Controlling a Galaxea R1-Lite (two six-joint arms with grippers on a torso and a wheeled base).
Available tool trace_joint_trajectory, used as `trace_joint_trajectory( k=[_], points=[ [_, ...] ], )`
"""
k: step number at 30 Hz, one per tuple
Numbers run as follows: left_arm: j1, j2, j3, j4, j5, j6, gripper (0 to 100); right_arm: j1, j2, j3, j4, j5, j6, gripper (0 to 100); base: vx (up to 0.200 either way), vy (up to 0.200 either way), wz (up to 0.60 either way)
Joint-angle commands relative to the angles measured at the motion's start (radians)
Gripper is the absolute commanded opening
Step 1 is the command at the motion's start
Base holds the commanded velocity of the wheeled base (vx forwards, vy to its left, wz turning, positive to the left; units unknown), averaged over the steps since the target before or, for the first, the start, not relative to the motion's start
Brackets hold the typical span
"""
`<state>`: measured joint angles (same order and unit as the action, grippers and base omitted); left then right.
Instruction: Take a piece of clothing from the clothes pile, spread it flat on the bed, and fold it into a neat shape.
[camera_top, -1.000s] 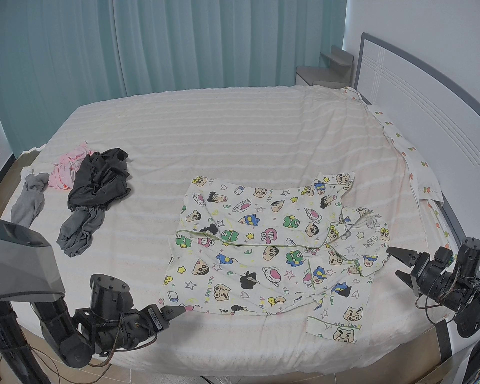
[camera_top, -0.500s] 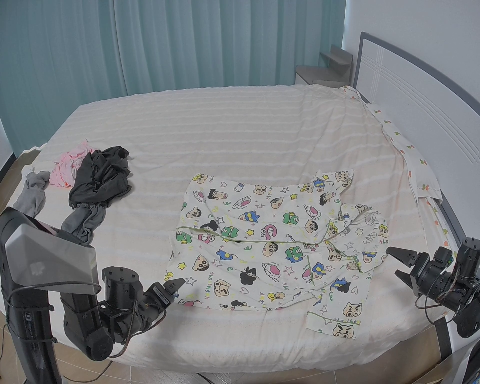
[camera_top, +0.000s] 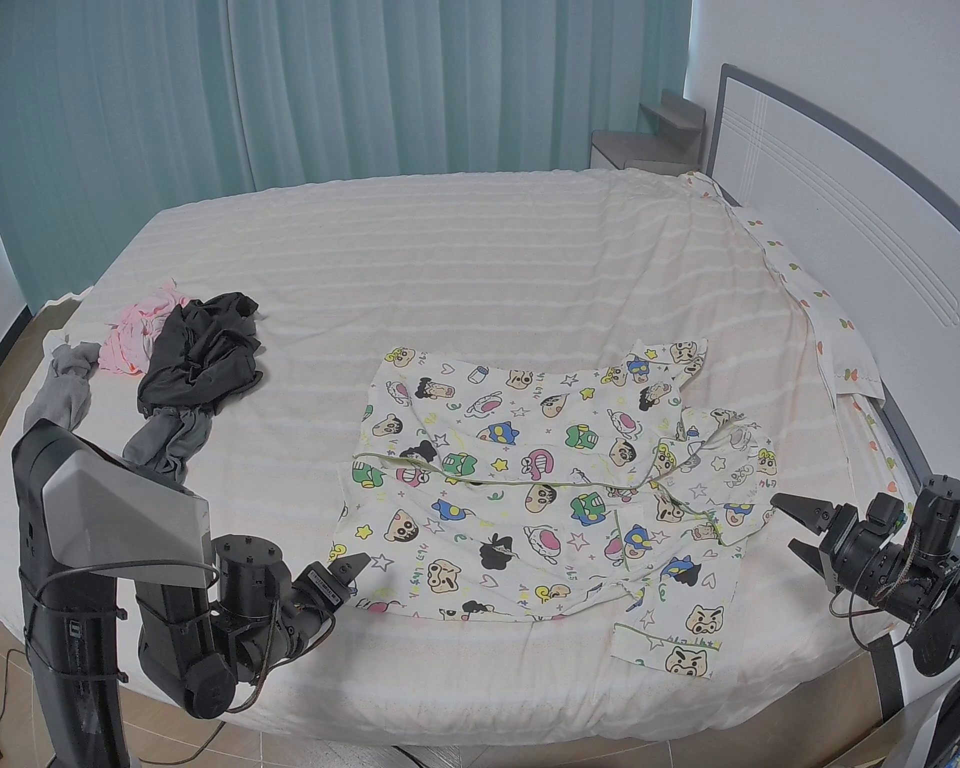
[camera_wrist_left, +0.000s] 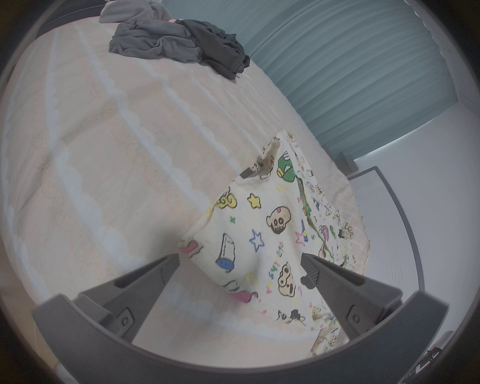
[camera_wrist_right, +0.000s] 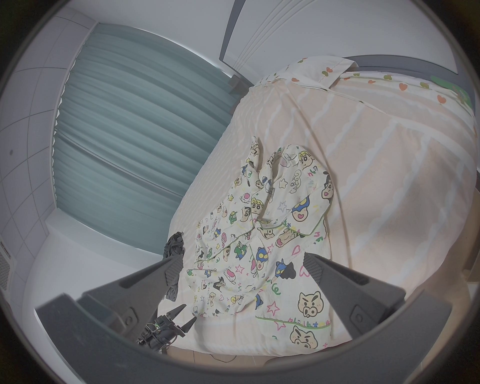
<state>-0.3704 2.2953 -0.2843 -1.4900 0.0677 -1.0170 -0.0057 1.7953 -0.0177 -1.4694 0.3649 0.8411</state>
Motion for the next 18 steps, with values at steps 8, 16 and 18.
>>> trace_joint_trajectory(
  k=[8,16,18],
  points=[
    [0.021,0.096,-0.039,-0.065,0.006,0.015,100,0.020,0.001,0.018,0.000,-0.004,0.001,100,0.000,0.000,0.00],
    [0.016,0.084,-0.018,-0.065,0.008,0.020,0,0.020,0.006,0.018,0.000,-0.003,0.001,100,0.000,0.000,0.00],
    [0.016,0.064,0.005,-0.067,0.011,0.020,0,0.020,0.006,0.018,0.000,-0.004,0.001,100,0.000,0.000,0.00]
  ],
)
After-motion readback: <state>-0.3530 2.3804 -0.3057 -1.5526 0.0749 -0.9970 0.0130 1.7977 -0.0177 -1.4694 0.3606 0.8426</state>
